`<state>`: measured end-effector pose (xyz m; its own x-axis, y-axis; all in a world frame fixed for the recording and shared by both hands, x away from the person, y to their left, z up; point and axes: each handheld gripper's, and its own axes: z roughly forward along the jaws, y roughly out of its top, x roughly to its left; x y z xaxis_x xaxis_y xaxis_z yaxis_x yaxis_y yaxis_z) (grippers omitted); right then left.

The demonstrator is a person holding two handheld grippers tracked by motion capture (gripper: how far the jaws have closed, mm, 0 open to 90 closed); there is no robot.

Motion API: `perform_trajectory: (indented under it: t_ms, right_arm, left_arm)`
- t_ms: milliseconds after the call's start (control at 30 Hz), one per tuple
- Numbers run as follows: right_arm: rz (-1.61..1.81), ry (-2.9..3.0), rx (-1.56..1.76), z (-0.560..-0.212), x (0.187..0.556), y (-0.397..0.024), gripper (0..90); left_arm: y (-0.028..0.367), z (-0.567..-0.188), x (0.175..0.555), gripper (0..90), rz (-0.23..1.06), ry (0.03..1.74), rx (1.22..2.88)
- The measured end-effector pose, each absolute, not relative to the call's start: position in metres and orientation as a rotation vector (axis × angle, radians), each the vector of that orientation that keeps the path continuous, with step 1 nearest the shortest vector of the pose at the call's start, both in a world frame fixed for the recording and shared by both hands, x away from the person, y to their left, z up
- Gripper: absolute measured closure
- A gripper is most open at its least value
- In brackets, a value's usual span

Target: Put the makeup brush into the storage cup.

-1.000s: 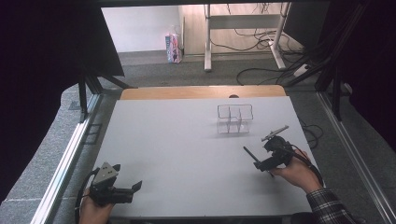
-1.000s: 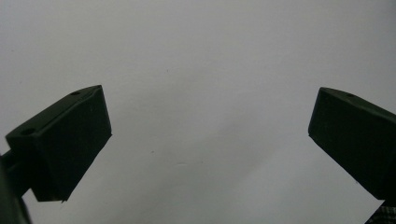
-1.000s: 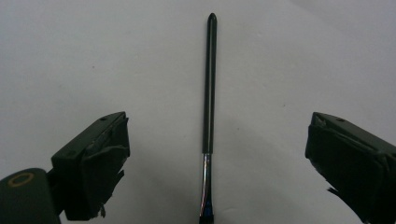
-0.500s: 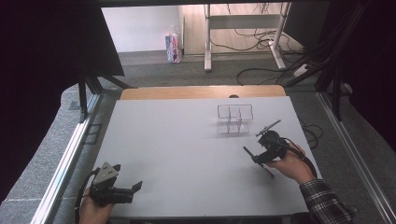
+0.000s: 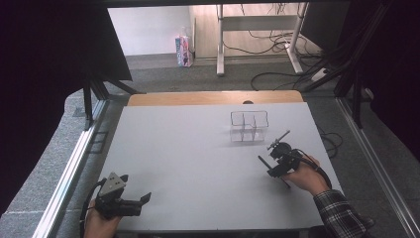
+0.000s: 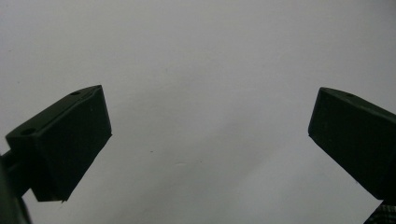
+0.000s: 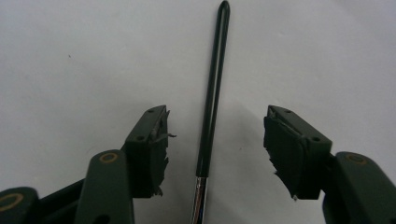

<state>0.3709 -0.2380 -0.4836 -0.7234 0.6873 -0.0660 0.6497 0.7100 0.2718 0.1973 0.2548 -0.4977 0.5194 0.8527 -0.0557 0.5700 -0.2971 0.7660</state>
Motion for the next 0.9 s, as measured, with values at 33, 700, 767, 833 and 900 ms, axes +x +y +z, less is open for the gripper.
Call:
perform_trajectory:
  t_ms: [33, 700, 767, 833, 900]
  right_arm:
    - [0.338, 2.759, 1.08, -0.4851, 0.3712, -0.2383, 42.7]
    - [0.252, 2.873, 1.119, -0.4888, 0.3786, -0.2395, 84.0]
    - [0.29, 2.863, 1.124, -0.4883, 0.3775, -0.2432, 84.0]
    - [0.305, 2.842, 1.114, -0.4859, 0.3758, -0.2449, 84.0]
    - [0.348, 2.833, 1.11, -0.4822, 0.3738, -0.2459, 83.9]
  left_arm:
    - [0.2548, -0.4977, 0.1972, 0.0, 0.473, 1.158, 2.0]
    - [0.2537, -0.4957, 0.1952, 1.2, 0.472, 1.137, 1.981]
    - [0.2536, -0.4946, 0.1953, 1.3, 0.467, 1.127, 1.959]
    - [0.2541, -0.4949, 0.1962, 1.5, 0.442, 1.137, 1.951]
    - [0.2543, -0.4952, 0.1968, 1.5, 0.427, 1.143, 1.942]
